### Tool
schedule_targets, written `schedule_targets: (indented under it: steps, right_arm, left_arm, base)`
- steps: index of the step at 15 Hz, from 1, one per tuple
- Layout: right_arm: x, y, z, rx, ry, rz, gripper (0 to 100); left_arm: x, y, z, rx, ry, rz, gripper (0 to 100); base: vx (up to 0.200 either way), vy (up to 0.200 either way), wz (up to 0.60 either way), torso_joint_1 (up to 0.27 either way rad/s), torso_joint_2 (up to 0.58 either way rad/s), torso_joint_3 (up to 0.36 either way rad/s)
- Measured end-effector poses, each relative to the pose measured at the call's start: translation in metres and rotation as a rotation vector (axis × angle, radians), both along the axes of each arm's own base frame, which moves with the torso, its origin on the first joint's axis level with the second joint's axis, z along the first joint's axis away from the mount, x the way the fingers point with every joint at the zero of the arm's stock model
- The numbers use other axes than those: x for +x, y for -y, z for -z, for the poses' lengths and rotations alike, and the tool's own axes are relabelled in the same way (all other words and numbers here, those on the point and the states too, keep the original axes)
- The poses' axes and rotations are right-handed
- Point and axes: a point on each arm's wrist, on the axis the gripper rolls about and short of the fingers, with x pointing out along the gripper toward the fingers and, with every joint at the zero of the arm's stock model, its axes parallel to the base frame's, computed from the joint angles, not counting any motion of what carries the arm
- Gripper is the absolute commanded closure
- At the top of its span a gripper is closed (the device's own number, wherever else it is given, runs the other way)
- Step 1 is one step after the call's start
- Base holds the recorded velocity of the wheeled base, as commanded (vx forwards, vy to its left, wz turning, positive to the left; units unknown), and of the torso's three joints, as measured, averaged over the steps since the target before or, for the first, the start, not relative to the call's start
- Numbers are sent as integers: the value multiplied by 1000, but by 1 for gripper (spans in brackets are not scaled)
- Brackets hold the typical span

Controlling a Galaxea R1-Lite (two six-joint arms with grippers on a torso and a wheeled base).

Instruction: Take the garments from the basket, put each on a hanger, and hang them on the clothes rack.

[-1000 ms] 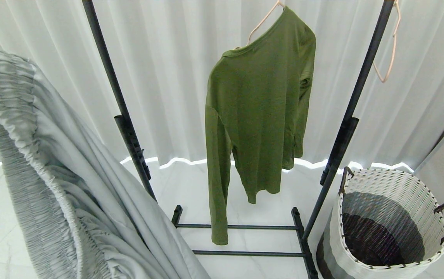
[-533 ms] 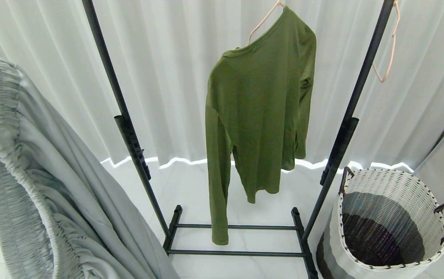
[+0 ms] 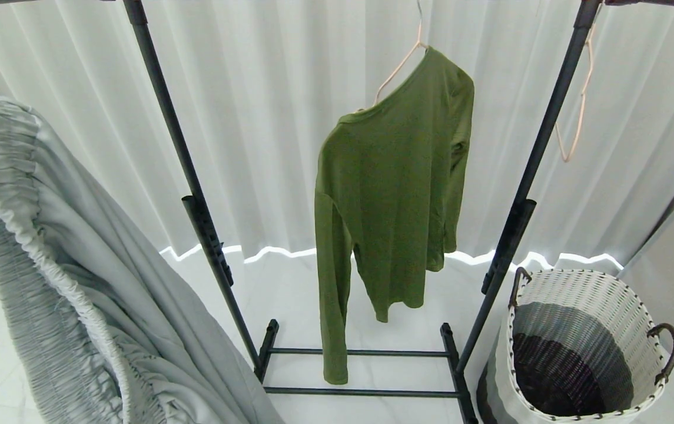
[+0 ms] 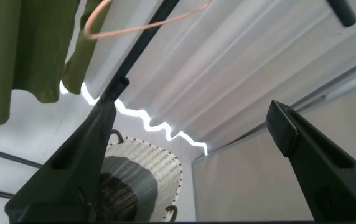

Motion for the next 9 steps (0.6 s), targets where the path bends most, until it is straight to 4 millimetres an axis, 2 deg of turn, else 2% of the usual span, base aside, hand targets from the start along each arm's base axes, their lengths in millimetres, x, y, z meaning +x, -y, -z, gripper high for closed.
schedule_targets:
  steps: [9]
  right_arm:
    - [1, 2, 2, 45, -7, 19, 0]
  left_arm:
    - [-4, -3, 9, 66, 1, 13, 100]
  base:
    - [0, 0, 0, 178, -475, -303]
